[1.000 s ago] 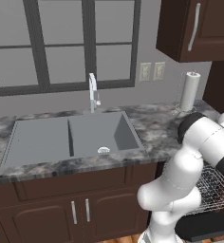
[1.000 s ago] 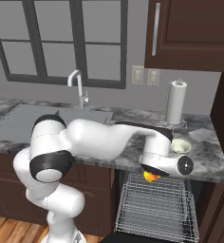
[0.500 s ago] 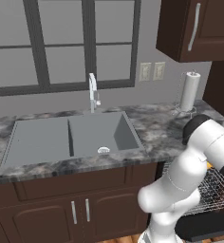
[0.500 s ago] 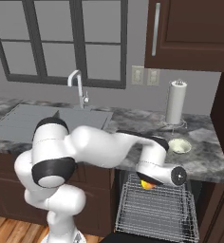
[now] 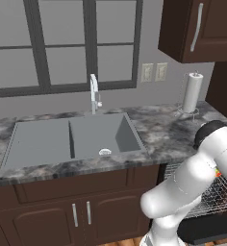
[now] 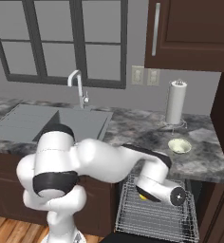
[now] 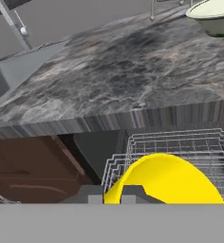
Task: Pick up the cup and bowl from the counter, place them in the dishwasher, and close the dishwasher door.
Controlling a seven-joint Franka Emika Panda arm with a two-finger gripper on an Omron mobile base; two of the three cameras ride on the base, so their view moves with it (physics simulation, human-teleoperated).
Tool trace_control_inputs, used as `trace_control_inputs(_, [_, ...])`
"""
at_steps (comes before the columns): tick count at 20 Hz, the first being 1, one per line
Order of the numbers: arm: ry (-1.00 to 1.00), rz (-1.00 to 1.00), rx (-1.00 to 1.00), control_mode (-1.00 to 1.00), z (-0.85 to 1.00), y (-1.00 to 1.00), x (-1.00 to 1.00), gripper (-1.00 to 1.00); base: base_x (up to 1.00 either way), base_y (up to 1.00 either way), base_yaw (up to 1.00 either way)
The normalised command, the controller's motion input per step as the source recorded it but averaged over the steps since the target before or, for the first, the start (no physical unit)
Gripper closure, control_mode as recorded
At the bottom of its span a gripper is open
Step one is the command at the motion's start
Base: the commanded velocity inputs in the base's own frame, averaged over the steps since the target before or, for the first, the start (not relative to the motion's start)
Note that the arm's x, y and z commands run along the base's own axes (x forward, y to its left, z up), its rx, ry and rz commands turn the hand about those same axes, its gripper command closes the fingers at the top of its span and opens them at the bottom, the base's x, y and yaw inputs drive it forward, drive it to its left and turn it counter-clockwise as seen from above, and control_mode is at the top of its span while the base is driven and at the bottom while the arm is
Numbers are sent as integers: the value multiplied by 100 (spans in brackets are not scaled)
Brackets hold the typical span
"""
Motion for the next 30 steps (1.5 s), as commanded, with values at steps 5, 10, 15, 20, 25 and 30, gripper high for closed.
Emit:
trace_control_inputs(5, [-4,-15,13,-100,-35,0,-22,100,0,0,0])
trace_control_inputs(10, [-1,-20,8,-100,-34,0,-5,100,0,0,0])
trace_control_inputs(15, [0,-14,2,-100,-8,0,0,100,0,0,0])
trace_control_inputs(20, [0,-2,0,-100,0,0,0,100,0,0,0])
trace_control_inputs(25, [1,-1,5,-100,-4,0,0,100,0,0,0])
trace_control_inputs(30, [1,-5,11,-100,-10,0,0,100,0,0,0])
